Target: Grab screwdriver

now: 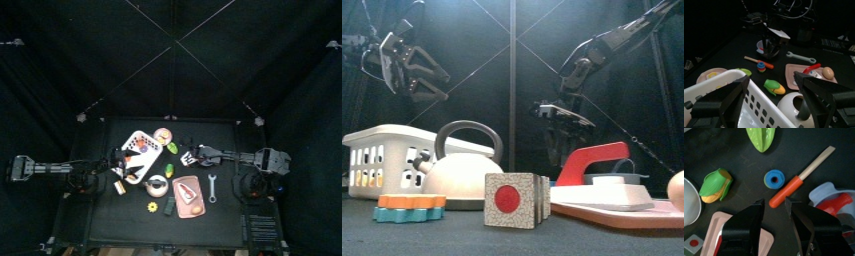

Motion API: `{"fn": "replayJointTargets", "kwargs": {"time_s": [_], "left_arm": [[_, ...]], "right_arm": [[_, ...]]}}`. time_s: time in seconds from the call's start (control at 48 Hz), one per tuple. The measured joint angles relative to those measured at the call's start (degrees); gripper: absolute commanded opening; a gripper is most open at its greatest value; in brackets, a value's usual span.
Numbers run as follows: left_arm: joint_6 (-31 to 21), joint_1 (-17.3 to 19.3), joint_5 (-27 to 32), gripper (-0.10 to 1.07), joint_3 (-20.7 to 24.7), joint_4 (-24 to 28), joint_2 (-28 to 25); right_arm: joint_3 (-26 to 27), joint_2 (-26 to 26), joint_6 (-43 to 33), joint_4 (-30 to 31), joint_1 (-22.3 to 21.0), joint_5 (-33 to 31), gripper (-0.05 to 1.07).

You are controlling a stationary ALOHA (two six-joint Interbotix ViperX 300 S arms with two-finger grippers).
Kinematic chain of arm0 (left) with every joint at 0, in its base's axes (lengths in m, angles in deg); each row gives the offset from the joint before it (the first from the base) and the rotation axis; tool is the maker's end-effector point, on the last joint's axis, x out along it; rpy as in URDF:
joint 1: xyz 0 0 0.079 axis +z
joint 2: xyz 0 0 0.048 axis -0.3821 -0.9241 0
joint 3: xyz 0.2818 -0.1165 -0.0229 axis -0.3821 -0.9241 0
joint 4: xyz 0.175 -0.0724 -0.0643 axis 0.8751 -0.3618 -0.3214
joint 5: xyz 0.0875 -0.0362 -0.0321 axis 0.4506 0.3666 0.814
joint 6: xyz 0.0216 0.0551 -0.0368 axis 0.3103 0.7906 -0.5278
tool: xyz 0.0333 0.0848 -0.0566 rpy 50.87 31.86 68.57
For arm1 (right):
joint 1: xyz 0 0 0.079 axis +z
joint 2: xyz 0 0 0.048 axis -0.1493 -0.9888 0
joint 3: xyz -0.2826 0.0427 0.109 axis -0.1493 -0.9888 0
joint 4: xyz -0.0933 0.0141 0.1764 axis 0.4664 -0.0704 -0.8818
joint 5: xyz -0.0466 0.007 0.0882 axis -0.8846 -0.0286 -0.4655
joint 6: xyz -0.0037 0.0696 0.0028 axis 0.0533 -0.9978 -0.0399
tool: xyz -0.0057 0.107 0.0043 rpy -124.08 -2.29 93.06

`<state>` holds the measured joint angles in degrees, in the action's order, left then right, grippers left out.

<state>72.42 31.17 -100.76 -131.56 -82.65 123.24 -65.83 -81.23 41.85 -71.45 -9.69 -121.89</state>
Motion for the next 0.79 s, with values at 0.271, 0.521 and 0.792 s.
{"fn": "replayJointTargets", "kwargs": {"time_s": [0.271,0.521,0.792], "left_arm": [[0.0,-0.18,0.0,1.03,0.18,0.0,0.0],[0.0,-0.09,0.0,1.03,0.26,0.09,0.0],[0.0,-0.18,0.0,1.03,0.18,0.09,0.0]], "right_arm": [[-4.22,0.7,-7.21,0.88,2.46,1.49,0.77],[-7.12,0.18,-16.79,6.42,2.81,5.36,0.77],[-7.73,-1.23,-25.22,12.74,2.9,7.03,0.82]]}}
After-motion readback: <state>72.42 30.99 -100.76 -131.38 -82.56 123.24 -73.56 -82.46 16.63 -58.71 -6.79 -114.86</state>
